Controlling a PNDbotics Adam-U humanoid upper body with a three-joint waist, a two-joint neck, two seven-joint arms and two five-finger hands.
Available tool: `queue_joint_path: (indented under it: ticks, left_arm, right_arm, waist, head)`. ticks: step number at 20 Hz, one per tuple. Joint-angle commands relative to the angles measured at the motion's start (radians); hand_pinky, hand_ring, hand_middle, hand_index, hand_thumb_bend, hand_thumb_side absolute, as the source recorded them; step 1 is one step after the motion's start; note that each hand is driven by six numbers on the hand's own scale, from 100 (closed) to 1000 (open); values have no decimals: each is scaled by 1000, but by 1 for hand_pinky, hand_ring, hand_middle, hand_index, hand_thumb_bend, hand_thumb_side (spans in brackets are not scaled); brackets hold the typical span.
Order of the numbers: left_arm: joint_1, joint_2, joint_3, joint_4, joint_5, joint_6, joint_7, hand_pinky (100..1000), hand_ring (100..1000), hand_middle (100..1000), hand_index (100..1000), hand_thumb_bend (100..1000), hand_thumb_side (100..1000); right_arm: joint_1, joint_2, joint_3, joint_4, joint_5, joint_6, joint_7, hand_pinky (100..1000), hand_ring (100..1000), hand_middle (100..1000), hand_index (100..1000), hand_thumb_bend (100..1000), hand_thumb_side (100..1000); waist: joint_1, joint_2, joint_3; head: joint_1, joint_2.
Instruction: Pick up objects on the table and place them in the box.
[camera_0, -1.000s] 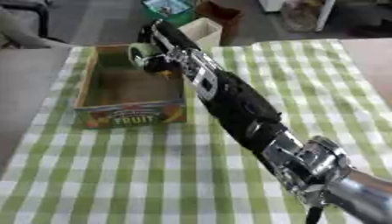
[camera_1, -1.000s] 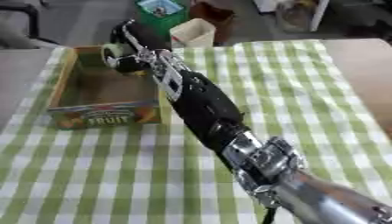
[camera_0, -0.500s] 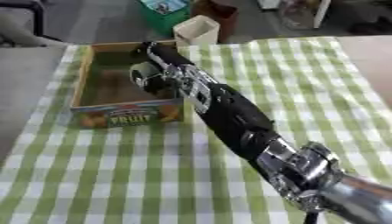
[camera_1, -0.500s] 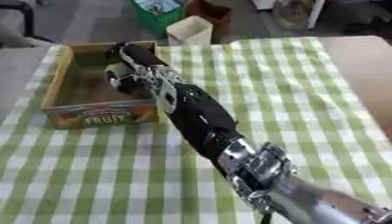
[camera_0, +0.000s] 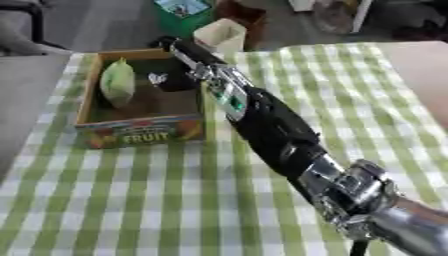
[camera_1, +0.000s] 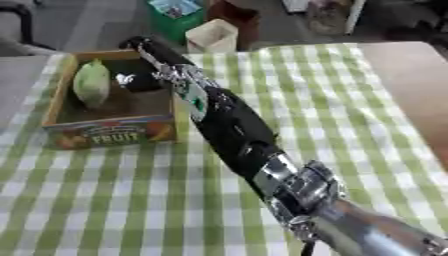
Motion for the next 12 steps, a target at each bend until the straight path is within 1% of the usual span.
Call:
queue_joint_path:
  ticks: [1, 3, 4, 5, 8, 10, 12]
  left_arm:
    - [-13, 17, 10, -17, 0, -3, 6, 783, 769, 728, 684, 218, 258]
    - [-12, 19, 13, -17, 0, -3, 9, 782, 768, 727, 684, 218, 258]
    - [-12, 20, 15, -17, 0, -4, 11, 782, 768, 727, 684, 218, 258]
    - [-10, 22, 17, -16, -1, -4, 13, 778, 768, 727, 684, 220, 259]
    - [-7, 25, 22, -16, -2, -5, 18, 774, 768, 727, 684, 220, 260]
    - [-6, 28, 25, -17, -2, -5, 20, 773, 767, 727, 684, 221, 259]
    - [-5, 30, 28, -17, -2, -6, 23, 772, 767, 727, 683, 222, 258]
  right_arm:
    - [-28, -43, 4, -61, -42, 0, -18, 885, 852, 853, 883, 100, 254]
    - [-23, -72, 6, -95, -85, 8, -51, 835, 806, 816, 859, 100, 116]
    - [-19, -88, 11, -113, -111, 13, -66, 835, 806, 815, 859, 100, 108]
    - [-13, -109, 11, -135, -144, 20, -83, 784, 758, 780, 837, 100, 100]
    - [12, -169, 11, -200, -266, 44, -133, 745, 721, 748, 815, 100, 122]
    - [33, -207, 9, -240, -341, 60, -163, 720, 694, 722, 795, 100, 157]
    - [60, -249, 3, -281, -416, 74, -196, 703, 671, 698, 780, 100, 247]
  waist:
    - [3, -14, -7]
    - [1, -14, -20]
    - [1, -14, -25]
    - [0, -14, -32]
    - [-2, -14, -51]
    - [-3, -15, -61]
    - [-4, -15, -72]
  head:
    - [8, -8]
    - [14, -9]
    - [16, -10]
    - [22, -8]
    - [33, -6]
    - [39, -5]
    - [43, -5]
